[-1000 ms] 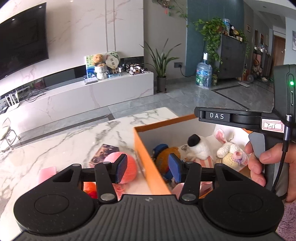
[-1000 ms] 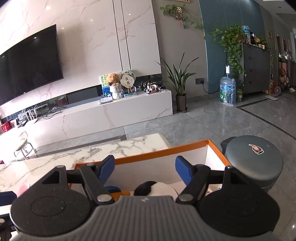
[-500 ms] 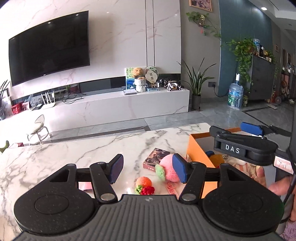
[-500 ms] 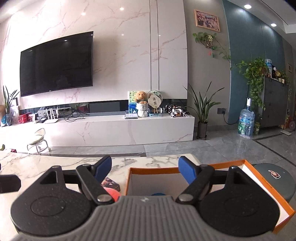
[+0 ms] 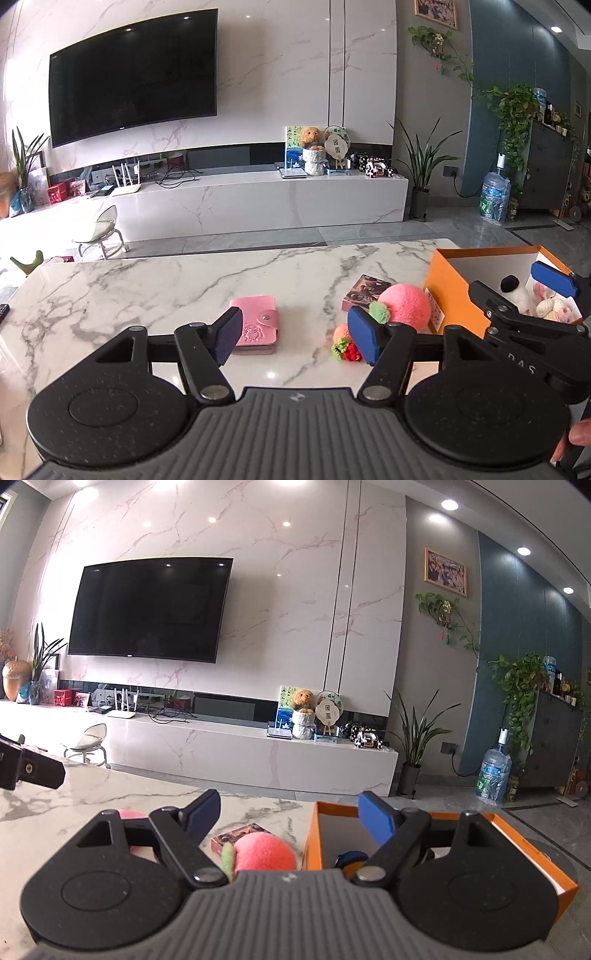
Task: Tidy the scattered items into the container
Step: 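Move left tool toward crocheted strawberry while right tool approaches pink pom-pom ball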
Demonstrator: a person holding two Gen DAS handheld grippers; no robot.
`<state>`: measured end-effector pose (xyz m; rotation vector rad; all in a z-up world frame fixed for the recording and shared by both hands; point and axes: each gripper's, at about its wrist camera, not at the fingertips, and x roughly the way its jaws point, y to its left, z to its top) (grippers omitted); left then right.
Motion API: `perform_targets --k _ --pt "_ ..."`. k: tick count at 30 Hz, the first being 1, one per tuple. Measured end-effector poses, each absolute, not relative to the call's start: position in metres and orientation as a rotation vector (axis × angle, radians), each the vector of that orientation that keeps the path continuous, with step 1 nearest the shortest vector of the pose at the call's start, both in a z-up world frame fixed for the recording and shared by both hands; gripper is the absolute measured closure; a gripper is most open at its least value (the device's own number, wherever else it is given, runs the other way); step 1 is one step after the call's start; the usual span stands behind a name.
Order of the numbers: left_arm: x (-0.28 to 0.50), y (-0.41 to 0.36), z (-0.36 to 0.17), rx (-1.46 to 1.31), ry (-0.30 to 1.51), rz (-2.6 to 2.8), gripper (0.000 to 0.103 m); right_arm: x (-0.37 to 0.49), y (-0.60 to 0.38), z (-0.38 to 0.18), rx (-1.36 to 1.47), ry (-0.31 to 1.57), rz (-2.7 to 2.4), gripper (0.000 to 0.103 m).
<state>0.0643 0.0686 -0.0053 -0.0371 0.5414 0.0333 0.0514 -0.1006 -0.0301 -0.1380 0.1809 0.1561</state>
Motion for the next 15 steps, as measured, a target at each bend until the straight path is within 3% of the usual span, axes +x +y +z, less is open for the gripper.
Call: perform_targets --k 15 --pt "0.062 0.115 -0.041 -0.107 0.571 0.046 0.021 0.039 -0.054 -0.061 -0.206 0.305 0.125 0.011"
